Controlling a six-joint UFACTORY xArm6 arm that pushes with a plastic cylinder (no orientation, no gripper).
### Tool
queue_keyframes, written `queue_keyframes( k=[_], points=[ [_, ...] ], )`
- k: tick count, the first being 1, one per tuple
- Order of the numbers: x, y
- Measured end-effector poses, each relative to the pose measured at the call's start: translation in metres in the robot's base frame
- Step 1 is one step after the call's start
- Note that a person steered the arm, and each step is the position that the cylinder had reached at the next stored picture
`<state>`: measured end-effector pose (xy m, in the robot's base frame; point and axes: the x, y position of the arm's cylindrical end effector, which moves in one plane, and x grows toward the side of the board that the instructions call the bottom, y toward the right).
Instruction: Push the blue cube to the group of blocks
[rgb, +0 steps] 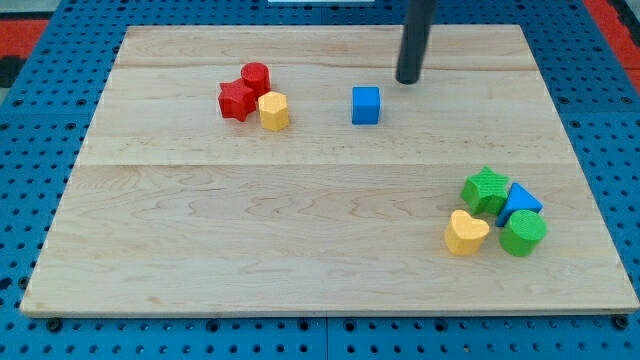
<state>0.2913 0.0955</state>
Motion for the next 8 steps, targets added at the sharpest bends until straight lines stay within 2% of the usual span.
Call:
queue_keyframes(
  k=[1, 2, 5, 8],
  points=[
    [-0.001, -0.041],
    [0.009, -0.057],
    [0.093, -0.057],
    [0.072, -0.048]
  ],
)
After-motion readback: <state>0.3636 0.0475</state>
